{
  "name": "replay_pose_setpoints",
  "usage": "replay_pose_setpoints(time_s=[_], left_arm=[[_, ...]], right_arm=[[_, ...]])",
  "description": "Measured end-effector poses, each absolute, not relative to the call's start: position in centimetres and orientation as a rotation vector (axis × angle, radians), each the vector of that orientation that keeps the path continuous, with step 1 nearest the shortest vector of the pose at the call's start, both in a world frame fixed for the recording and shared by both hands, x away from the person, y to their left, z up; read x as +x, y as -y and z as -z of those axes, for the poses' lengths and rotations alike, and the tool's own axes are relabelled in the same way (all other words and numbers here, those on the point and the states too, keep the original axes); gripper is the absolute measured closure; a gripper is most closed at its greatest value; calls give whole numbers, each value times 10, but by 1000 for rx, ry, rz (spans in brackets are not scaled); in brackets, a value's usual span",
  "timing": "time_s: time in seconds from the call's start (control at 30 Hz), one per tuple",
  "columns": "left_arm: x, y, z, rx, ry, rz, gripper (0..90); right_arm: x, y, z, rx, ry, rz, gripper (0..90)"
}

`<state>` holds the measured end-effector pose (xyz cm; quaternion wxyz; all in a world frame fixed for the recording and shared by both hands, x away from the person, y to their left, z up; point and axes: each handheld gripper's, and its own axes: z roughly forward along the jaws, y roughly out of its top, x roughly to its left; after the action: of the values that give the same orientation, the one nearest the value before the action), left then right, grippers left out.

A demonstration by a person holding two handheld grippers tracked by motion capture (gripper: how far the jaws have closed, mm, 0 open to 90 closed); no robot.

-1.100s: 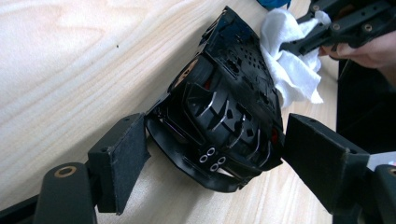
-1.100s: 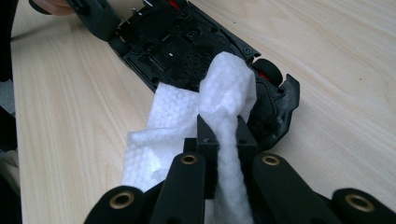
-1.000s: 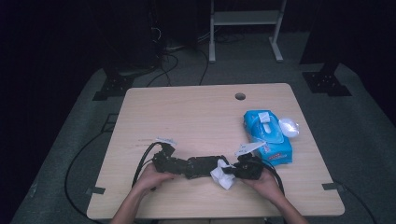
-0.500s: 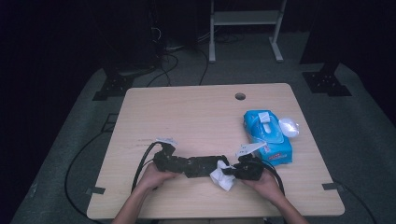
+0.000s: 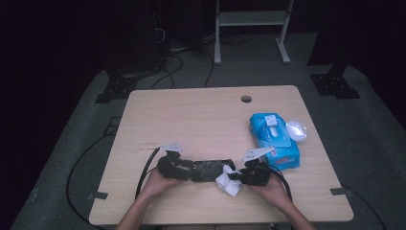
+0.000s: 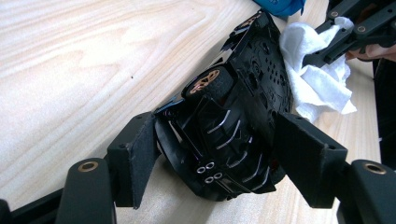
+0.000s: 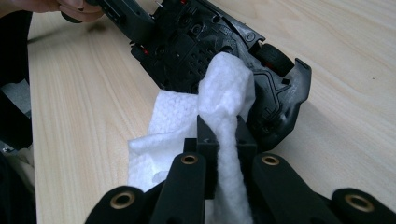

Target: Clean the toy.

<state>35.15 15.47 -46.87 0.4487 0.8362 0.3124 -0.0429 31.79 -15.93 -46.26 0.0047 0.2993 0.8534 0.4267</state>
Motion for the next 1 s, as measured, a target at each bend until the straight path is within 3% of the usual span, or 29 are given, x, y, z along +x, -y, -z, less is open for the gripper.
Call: replay_pose_setpoints(time_s=[0.7, 0.8, 1.0], left_arm=[[330, -141, 461, 2129, -535, -317, 334], [326, -144, 458, 2094, -503, -349, 489], [324, -130, 467, 2182, -448, -346, 498]], right_arm=[[326, 163, 468, 1000, -2570, -1294, 856], [328, 161, 471, 1006, -2585, -1220, 855], [328, 158, 477, 987, -2610, -1184, 853]])
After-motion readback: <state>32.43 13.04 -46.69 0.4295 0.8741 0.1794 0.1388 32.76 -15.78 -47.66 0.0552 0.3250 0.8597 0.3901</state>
